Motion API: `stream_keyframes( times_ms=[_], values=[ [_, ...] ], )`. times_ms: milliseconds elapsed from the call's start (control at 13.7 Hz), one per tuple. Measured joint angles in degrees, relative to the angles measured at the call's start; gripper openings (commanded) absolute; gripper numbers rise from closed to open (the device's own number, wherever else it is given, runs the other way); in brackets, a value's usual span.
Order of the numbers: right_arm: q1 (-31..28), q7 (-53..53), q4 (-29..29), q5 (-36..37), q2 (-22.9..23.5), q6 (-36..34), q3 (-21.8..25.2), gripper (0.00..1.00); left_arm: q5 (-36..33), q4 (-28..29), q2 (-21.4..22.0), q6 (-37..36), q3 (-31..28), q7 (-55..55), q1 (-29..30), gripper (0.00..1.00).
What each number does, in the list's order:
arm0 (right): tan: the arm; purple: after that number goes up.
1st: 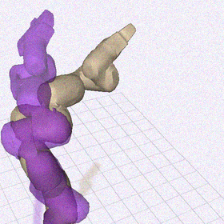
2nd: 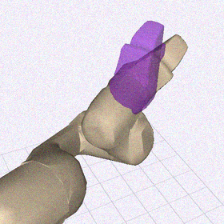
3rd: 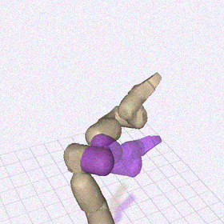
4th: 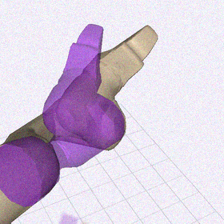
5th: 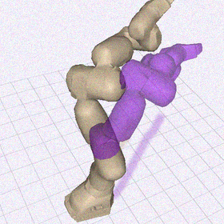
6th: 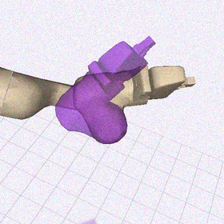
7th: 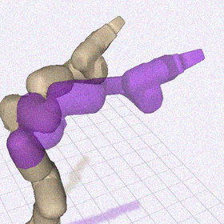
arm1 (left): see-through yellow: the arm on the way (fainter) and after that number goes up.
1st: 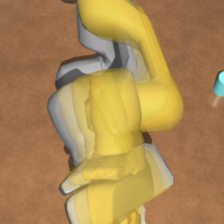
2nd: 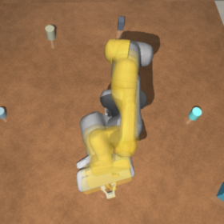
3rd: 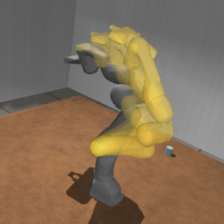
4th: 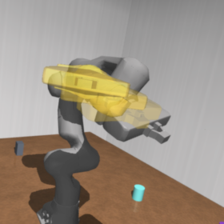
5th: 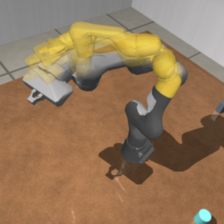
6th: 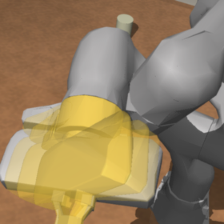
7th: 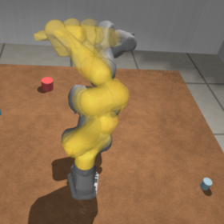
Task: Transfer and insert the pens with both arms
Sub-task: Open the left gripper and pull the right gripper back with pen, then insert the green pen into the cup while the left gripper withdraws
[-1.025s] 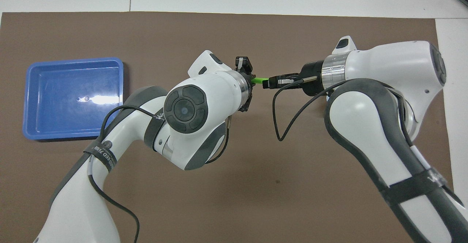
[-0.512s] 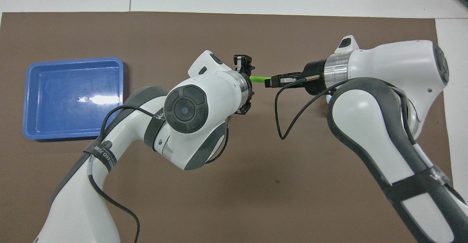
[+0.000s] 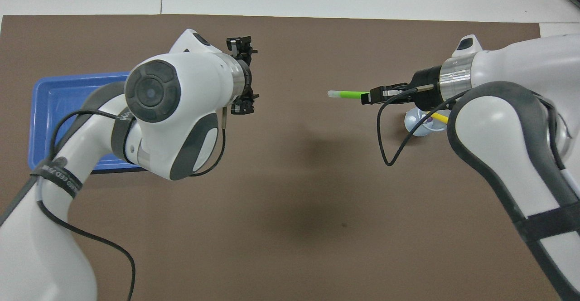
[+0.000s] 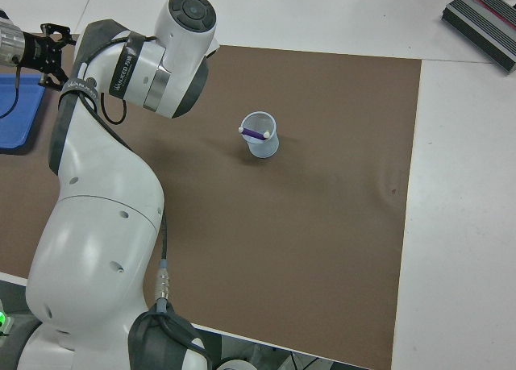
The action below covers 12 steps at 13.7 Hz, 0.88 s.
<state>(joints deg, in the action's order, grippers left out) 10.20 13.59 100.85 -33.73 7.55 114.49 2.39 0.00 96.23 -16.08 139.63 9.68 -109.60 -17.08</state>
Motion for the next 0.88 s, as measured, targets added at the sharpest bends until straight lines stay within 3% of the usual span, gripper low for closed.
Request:
stream_keyframes(
  times_ms=[366, 879],
  values=[
    [-5.5, 0.0, -1.6, 11.8, -3.5, -9.4, 0.3, 0.00, -0.2, -0.1, 0.3, -2.0, -0.1, 12.0, 7.6, 1.00],
    [-8.1, 0.0, -1.9, 25.2, -5.3, -12.0, 0.0, 0.00, -0.5, -2.3, 0.9, -11.4, -0.1, 32.8, 13.5, 1.00]
  ],
)
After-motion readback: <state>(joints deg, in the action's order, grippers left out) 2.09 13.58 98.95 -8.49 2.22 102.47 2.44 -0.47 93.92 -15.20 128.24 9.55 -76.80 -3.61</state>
